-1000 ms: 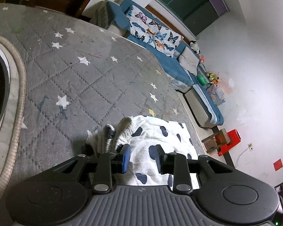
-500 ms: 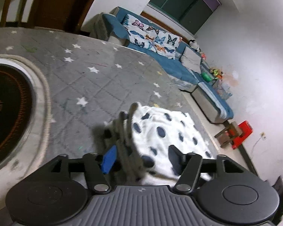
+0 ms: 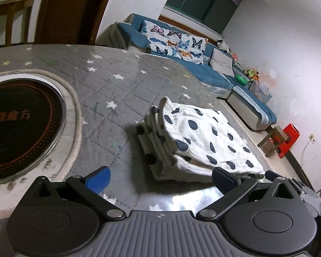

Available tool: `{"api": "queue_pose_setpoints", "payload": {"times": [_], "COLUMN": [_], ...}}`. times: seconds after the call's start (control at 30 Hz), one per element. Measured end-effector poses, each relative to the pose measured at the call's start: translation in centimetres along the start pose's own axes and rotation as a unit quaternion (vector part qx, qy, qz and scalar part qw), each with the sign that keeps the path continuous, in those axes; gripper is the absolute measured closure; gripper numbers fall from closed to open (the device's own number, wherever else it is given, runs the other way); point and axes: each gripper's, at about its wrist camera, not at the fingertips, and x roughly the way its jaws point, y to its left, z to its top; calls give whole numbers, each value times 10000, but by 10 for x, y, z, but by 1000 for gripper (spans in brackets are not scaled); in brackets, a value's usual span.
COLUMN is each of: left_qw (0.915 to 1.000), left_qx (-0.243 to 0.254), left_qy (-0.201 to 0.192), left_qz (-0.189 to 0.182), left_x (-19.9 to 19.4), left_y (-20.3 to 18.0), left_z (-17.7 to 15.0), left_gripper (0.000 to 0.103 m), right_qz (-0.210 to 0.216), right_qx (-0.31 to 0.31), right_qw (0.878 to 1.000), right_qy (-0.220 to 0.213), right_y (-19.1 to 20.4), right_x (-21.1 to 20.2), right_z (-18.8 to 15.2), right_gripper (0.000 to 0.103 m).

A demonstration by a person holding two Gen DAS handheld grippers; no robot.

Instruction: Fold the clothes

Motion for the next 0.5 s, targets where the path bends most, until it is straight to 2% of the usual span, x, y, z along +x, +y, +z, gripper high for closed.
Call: {"api": "queue_pose_setpoints", "payload": {"times": [0.2,0.37,0.5], "left_qw": [9997,9999,9996], "left_qx": [156,70,73], "left_qy": [-165,-64,-57], "left_qz": [72,97,260], "left_x": [-15,-20,-24], "left_y": [0,4,7], "left_z": [-12,-20,-26], "left_gripper": [0,0,0], "right_qz": [-72,-61,-31], "right_qx": [161,285,320], "right_qw": [9998,9996,9995], "right_qy": [40,-18,-69], "right_y": [4,10,16], "right_x": [-2,-5,-6], "right_z": [-5,-9,-10], "right_gripper": [0,0,0]}}
